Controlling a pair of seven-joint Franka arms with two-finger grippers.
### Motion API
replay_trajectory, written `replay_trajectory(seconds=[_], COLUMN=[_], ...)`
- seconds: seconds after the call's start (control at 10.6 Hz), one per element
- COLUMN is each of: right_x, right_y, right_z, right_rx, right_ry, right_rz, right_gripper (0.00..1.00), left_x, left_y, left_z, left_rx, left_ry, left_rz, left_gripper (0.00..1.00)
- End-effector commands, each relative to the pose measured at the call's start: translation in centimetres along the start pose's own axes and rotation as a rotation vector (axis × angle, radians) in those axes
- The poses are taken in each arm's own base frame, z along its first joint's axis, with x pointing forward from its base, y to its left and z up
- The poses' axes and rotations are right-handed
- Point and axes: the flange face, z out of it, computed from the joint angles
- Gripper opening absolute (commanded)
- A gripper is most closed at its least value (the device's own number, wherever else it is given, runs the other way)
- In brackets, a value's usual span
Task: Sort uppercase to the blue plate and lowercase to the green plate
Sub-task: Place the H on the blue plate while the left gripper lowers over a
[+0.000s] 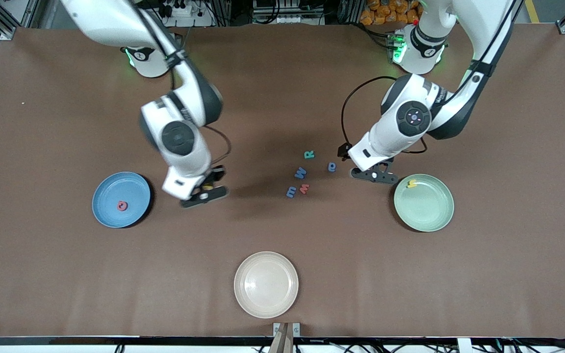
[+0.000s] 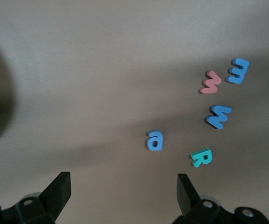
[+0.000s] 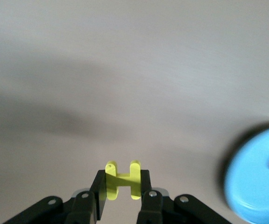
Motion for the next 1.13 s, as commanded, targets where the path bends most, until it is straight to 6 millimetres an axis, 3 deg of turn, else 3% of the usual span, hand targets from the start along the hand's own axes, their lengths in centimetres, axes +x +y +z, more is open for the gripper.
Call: replay_trajectory(seconds=[0.0,0.38,0.66,0.85,0.94,1.03], right_x=[-1.5,-3.2,-3.4,-3.6,-3.7,-3.9], right_y=[8.6,19.4,20.1,20.4,20.5,20.8], right_z=[1.3,3.9,8.2,9.0,9.1,9.1], right_rx=[0.042,0.084,0.1,0.104,0.104,0.106], right_ry=[-0.068,-0.094,-0.107,-0.118,-0.124,-0.129], right_rz=[-0.018,0.036,0.04,0.046,0.047,0.047], right_gripper=[0.0,0.0,0.02,0.35,0.72,1.0], left_x=[-0.7,-1.6,-2.3,-2.5,-2.6,-2.7], left_y=[1.6,4.5,5.7,5.7,5.5,5.4], left_z=[2.5,7.2,9.7,10.9,11.3,11.7], left_rx=[-0.021,0.07,0.08,0.08,0.081,0.082], left_ry=[0.01,0.057,0.052,0.04,0.032,0.025], left_rz=[-0.007,0.214,0.284,0.29,0.291,0.293], left_gripper=[1.0,1.0,1.0,1.0,1.0,1.0])
